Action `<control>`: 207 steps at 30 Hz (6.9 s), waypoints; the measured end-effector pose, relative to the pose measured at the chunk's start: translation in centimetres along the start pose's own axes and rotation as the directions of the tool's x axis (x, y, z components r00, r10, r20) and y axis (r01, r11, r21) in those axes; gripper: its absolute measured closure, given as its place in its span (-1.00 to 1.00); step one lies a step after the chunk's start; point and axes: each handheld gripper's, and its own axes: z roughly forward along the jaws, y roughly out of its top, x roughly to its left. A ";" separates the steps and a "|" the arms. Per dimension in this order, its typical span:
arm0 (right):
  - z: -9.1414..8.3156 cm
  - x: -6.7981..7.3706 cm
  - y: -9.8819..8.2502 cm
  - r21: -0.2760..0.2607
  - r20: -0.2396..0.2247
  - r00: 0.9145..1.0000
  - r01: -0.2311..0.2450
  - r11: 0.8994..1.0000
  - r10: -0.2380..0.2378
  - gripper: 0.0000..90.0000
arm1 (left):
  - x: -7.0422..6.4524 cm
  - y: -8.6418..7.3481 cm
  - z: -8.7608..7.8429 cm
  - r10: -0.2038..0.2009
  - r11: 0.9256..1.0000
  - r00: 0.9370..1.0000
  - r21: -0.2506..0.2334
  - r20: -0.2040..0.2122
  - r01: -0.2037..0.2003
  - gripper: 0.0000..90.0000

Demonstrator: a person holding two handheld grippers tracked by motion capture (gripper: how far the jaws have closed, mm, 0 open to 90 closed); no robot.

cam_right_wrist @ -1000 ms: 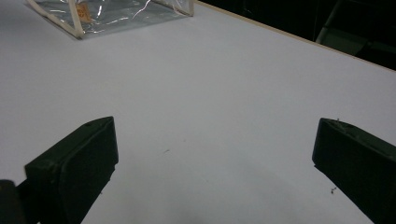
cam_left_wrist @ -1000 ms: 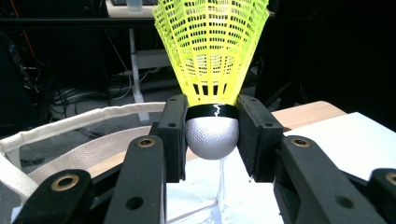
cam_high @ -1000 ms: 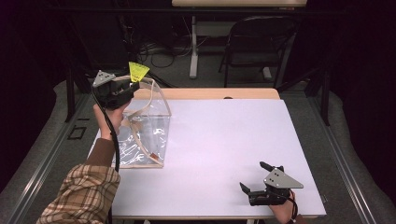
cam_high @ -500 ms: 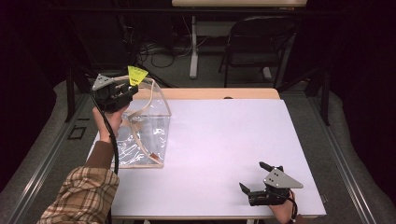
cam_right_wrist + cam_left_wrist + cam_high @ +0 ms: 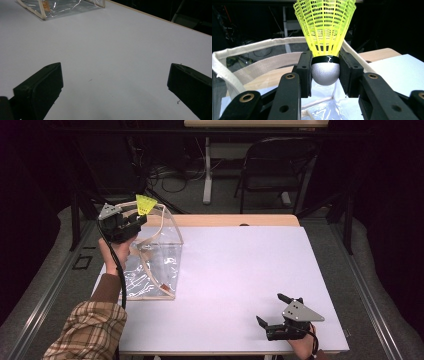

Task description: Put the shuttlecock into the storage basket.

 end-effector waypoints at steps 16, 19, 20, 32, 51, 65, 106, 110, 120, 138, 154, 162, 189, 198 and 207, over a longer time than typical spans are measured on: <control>0.1 0.0 -0.1 0.004 -0.006 1.000 -0.004 1.000 0.004 -1.00 | 0.9 -0.9 0.1 -0.009 0.999 1.000 0.044 0.001 0.008 0.45; 0.1 0.0 0.0 0.006 -0.005 1.000 -0.003 1.000 0.003 -1.00 | 0.9 -1.0 0.2 -0.011 0.999 1.000 0.049 0.001 0.011 0.45; 0.1 0.0 -0.1 0.005 -0.006 1.000 -0.006 1.000 0.006 -1.00 | 1.0 -1.0 0.2 -0.011 0.998 1.000 0.055 0.003 0.010 0.45; 0.1 0.0 0.0 0.007 -0.006 1.000 0.000 1.000 0.000 -1.00 | 1.0 -1.2 0.7 -0.011 0.995 1.000 0.099 0.007 0.010 0.45; 0.1 0.0 -0.1 0.009 -0.009 1.000 -0.003 1.000 0.003 -1.00 | 1.0 -1.7 1.3 -0.010 0.989 1.000 0.146 0.024 0.006 0.45; 0.1 0.0 -0.1 0.011 -0.010 1.000 -0.003 1.000 0.003 -1.00 | 0.9 -1.9 1.9 -0.012 0.983 0.999 0.185 0.053 0.002 0.45; 0.2 0.0 -0.1 0.014 -0.012 1.000 -0.001 1.000 0.001 -1.00 | 1.4 -1.7 2.6 -0.016 0.964 0.995 0.267 0.096 -0.011 0.27; 0.2 0.0 -0.1 0.014 -0.012 1.000 -0.002 1.000 0.002 -1.00 | 1.4 -1.4 2.1 -0.004 0.973 0.997 0.231 0.073 -0.013 -0.04; 0.1 0.0 -0.1 0.015 -0.012 1.000 -0.001 1.000 0.001 -1.00 | 1.3 -0.7 0.3 0.036 0.983 0.998 0.177 0.057 -0.046 -0.53; 0.0 -0.2 -0.3 0.014 -0.014 1.000 -0.008 1.000 0.008 -1.00 | 0.5 -0.8 -3.4 0.106 0.981 0.993 0.156 0.057 -0.114 -0.83; 0.1 -0.1 -0.2 0.014 -0.013 1.000 -0.003 1.000 0.003 -1.00 | -1.3 -3.3 -6.5 0.163 0.975 0.985 0.140 0.058 -0.169 -1.00; 0.1 0.0 -0.1 0.016 -0.011 1.000 -0.003 1.000 0.003 -1.00 | -2.3 -4.8 -7.9 0.183 0.975 0.981 0.114 0.059 -0.188 -1.00; 0.1 0.1 -0.1 0.020 -0.011 1.000 0.003 1.000 -0.003 -1.00 | -4.7 -12.2 -10.8 0.191 0.980 0.980 0.047 0.053 -0.193 -1.00; 0.1 0.1 -0.1 0.021 -0.011 1.000 0.000 1.000 0.000 -1.00 | -5.6 -15.1 -10.8 0.191 0.980 0.979 0.046 0.070 -0.194 -1.00; 0.1 0.1 -0.1 0.020 -0.012 1.000 0.002 1.000 -0.001 -1.00 | -6.4 -17.5 -10.9 0.196 0.978 0.977 0.050 0.081 -0.201 -1.00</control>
